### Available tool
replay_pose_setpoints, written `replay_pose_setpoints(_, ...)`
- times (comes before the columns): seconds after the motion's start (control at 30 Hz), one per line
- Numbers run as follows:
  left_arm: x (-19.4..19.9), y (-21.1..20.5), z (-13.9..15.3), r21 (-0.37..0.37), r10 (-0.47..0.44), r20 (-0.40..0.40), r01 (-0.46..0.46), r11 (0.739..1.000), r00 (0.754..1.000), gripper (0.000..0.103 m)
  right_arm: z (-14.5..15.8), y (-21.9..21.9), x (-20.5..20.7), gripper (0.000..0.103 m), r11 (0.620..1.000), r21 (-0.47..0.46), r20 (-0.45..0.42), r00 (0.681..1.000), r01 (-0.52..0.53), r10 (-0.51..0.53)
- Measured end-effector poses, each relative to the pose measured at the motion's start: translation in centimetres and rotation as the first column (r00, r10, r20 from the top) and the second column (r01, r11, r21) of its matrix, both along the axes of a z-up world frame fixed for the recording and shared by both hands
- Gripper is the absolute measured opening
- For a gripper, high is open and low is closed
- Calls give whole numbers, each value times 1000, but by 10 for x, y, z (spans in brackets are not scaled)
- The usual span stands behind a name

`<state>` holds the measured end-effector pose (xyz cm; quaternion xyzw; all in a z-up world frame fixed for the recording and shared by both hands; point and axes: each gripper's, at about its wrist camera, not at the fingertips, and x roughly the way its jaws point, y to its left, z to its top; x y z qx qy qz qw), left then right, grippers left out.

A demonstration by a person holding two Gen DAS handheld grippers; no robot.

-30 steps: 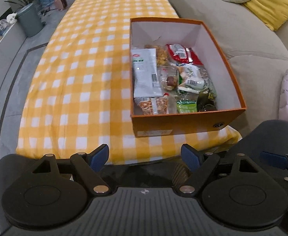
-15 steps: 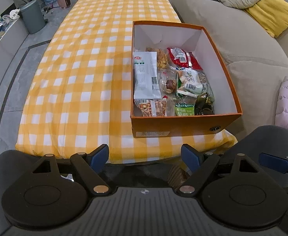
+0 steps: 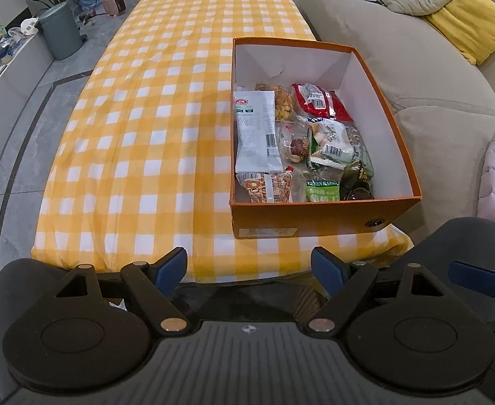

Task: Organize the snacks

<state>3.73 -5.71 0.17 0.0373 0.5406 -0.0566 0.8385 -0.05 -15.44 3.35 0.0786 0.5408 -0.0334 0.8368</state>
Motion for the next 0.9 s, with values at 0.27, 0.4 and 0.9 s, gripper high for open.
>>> replay_pose_setpoints(0.27, -1, 1, -1, 3, 11, 6, -11, 1000, 1000, 97, -1, 1, 0, 97, 1000, -1, -1, 1000, 2, -2)
replay_pose_setpoints(0.4, -2, 1, -3, 9, 10, -3, -10, 1000, 1000, 97, -2, 1, 0, 97, 1000, -4, -6, 1000, 1, -1)
replay_pose_setpoints(0.9, 0, 1, -9, 20, 10, -23, -9, 1000, 1000, 97, -6, 2, 1, 97, 1000, -7, -28, 1000, 8, -8)
